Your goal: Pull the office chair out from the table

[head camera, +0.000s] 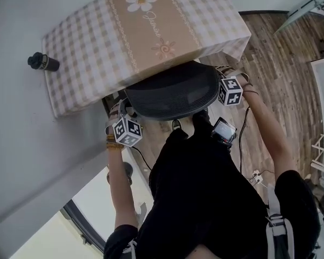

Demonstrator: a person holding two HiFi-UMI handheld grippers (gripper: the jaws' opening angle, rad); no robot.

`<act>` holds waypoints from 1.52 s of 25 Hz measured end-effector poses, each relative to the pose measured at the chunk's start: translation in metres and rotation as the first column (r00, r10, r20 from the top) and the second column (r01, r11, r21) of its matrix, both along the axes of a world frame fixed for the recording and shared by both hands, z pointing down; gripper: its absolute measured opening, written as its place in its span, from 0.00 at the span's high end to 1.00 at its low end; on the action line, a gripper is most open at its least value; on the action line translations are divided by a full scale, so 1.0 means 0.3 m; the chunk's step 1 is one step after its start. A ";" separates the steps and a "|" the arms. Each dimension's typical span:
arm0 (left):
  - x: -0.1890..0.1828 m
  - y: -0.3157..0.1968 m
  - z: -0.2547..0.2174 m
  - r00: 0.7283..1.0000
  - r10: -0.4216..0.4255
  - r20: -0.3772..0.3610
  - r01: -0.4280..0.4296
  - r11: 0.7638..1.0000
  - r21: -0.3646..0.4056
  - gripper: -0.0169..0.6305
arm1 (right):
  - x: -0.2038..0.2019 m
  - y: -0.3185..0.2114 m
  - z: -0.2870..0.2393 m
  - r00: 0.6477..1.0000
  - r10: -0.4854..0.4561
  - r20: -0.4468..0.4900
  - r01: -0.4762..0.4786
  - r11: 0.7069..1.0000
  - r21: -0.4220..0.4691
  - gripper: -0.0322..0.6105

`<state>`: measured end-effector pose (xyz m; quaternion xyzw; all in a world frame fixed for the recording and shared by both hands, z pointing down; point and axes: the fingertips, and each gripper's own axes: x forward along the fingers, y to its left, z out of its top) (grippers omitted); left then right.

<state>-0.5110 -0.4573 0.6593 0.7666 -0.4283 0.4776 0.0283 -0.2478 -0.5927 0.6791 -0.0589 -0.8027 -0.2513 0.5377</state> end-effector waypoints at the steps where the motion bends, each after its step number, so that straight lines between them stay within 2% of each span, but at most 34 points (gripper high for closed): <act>1: 0.000 0.000 0.000 1.000 0.006 0.004 -0.006 1.000 -0.006 0.64 | 0.000 -0.001 0.004 1.000 0.002 -0.007 -0.002 1.000 0.001 0.69; 13: -0.007 0.000 0.008 1.000 0.016 0.025 -0.015 0.998 -0.058 0.65 | -0.006 -0.007 0.023 0.997 0.036 -0.063 -0.038 0.999 -0.033 0.69; 19: 0.015 0.000 0.016 1.000 -0.022 -0.012 0.021 0.998 -0.065 0.63 | 0.015 0.002 0.020 0.998 0.038 -0.048 -0.039 0.999 -0.034 0.68; 24: 0.015 0.008 0.019 0.997 -0.076 -0.009 0.076 0.994 -0.074 0.62 | 0.024 0.003 0.038 0.998 0.040 -0.043 -0.040 0.999 -0.014 0.68; 31: 0.050 0.040 -0.009 0.992 -0.124 -0.016 0.120 0.982 -0.143 0.61 | 0.068 0.034 0.011 0.998 0.025 -0.057 -0.026 0.999 -0.018 0.69; 38: 0.112 0.118 -0.001 0.989 -0.147 -0.013 0.143 0.976 -0.167 0.61 | 0.122 0.105 0.032 0.999 -0.002 -0.032 0.002 1.000 -0.019 0.70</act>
